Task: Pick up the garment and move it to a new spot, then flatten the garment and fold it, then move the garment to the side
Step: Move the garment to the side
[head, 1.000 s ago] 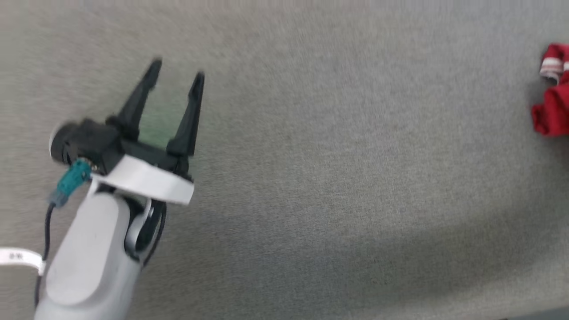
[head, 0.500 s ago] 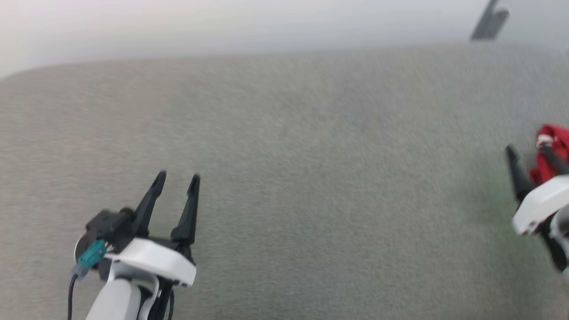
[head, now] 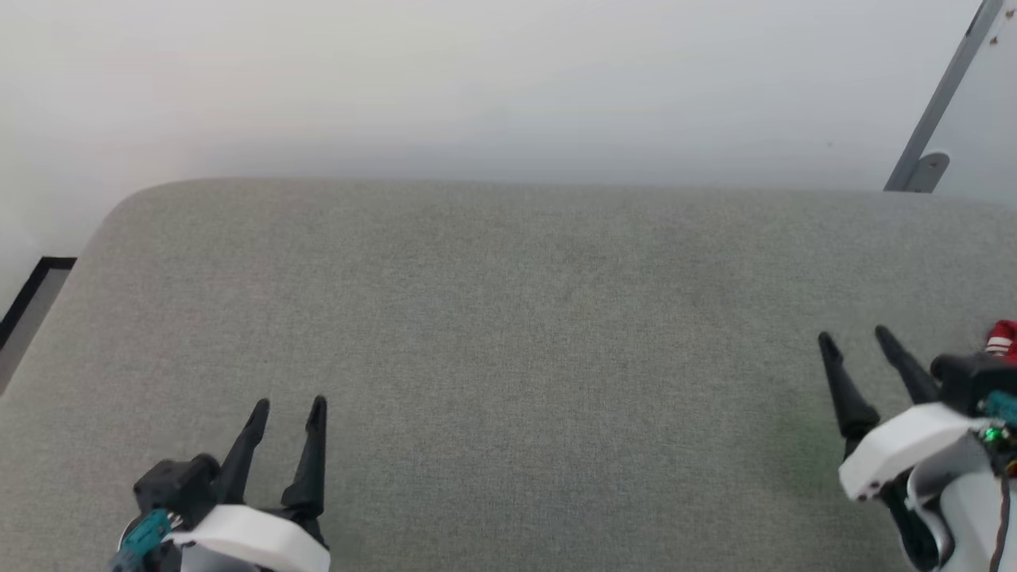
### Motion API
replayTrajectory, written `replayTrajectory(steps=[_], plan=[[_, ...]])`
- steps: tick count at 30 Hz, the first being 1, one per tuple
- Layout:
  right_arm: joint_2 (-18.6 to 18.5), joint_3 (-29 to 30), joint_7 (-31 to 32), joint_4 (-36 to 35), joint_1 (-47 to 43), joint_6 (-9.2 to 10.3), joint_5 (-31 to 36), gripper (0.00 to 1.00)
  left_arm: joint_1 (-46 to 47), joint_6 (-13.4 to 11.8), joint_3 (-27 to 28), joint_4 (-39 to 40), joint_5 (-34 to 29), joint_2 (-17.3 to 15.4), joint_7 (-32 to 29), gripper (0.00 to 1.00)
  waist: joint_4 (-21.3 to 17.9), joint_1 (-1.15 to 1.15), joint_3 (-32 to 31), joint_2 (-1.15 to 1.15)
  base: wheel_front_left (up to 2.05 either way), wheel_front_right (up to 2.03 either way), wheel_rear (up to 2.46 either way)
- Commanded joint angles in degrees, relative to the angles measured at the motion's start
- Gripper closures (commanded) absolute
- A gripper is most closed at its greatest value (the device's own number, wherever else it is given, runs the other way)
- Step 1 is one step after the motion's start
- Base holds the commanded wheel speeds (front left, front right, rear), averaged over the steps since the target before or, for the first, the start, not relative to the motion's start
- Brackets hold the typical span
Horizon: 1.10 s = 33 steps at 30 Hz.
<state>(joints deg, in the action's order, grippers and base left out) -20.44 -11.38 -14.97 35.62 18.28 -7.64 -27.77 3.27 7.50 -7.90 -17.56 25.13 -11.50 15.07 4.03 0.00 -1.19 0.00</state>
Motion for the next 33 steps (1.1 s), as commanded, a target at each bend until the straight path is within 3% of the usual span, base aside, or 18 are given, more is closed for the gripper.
replayTrajectory(steps=[1,16,33], plan=[[0.6,0.4,-0.2,-1.0,-1.6,0.3,0.8,0.0,-0.8,0.0,0.5,0.4,0.0,0.0,0.1,0.0,0.0,0.0,-0.3,0.0,0.0,0.0,0.0],[5.1,10.6,0.2,-16.0,-14.3,0.22,4.1,0.0,-6.6,0.0,4.9,6.7,-3.5,2.1,0.1,0.0,0.0,0.0,-0.6,0.0,0.0,0.0,0.0],[10.4,16.9,5.4,-32.2,-23.8,0.19,6.9,0.0,-11.0,0.0,3.7,14.8,-7.0,2.0,0.1,0.0,0.9,0.0,0.0,0.0,0.0,0.0,0.0]])
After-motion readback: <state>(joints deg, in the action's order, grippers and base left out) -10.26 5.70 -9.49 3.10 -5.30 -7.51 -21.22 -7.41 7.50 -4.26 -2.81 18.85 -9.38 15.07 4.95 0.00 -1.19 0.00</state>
